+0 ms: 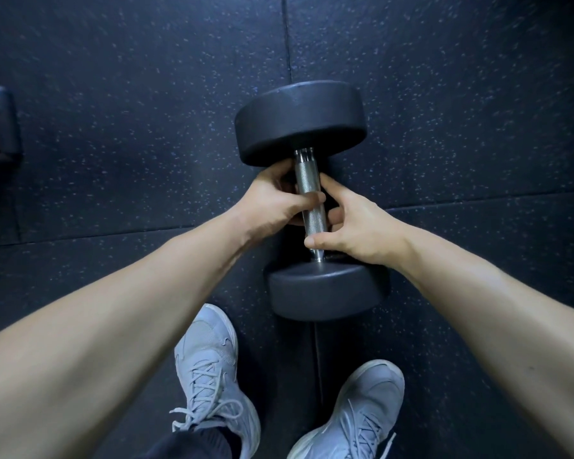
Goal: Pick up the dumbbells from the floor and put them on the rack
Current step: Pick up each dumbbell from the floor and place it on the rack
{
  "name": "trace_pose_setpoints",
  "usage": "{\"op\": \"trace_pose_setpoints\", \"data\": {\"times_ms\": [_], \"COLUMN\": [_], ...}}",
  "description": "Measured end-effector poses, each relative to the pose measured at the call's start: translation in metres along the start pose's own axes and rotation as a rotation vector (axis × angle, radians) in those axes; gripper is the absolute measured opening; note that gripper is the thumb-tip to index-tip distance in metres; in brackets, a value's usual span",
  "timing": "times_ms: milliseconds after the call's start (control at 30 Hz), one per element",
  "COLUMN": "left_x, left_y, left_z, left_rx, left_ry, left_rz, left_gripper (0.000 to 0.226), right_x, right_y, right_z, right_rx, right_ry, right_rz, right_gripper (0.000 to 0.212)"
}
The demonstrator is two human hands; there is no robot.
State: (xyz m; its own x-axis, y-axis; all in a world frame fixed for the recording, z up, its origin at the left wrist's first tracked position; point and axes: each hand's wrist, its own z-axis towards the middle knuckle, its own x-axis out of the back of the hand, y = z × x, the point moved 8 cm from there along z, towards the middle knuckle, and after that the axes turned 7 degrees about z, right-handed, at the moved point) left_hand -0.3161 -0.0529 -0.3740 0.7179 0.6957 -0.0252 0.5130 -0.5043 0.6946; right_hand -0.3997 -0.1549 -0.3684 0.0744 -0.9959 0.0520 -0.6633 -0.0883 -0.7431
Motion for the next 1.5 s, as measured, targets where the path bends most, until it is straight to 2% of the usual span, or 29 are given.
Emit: {"op": "trace_pose_setpoints", "data": {"times_ms": [233, 433, 600, 867, 1067, 1300, 1400, 1500], "left_x": [-0.010, -0.035, -0.071, -0.158, -0.242, -0.348, -0.400, -0.450], "left_y": [0.008, 0.064, 0.144, 0.306, 0.384, 0.388, 0.367, 0.335], "left_z": [-0.030, -0.100, -0.197, -0.397, -0.524, -0.636, -0.684, -0.737], "left_rx": [0.006, 0.001, -0.068, -0.175, -0.316, -0.459, -0.514, -0.530], "left_ry": [-0.048, -0.097, -0.161, -0.410, -0.619, -0.876, -1.004, -1.119], "left_rz": [0.045, 0.212, 0.338, 0.528, 0.717, 0.930, 1.031, 1.105], "left_gripper": [0.038, 0.055, 0.039, 0.035, 0.037, 0.058, 0.050, 0.041], "right_x": [-0.014, -0.016, -0.012, 0.003, 0.007, -0.022, -0.047, -0.077], "right_y": [-0.008, -0.049, -0.119, -0.261, -0.310, -0.304, -0.280, -0.248], "right_z": [-0.036, -0.121, -0.239, -0.485, -0.640, -0.792, -0.855, -0.915], "right_rx": [-0.002, -0.016, -0.003, 0.051, 0.082, 0.124, 0.098, 0.054], "right_ry": [0.050, 0.132, 0.244, 0.410, 0.610, 0.906, 1.076, 1.213], "right_rz": [0.051, 0.180, 0.346, 0.534, 0.646, 0.857, 0.913, 0.959], "right_gripper": [0.094, 0.102, 0.097, 0.099, 0.097, 0.081, 0.076, 0.082]}}
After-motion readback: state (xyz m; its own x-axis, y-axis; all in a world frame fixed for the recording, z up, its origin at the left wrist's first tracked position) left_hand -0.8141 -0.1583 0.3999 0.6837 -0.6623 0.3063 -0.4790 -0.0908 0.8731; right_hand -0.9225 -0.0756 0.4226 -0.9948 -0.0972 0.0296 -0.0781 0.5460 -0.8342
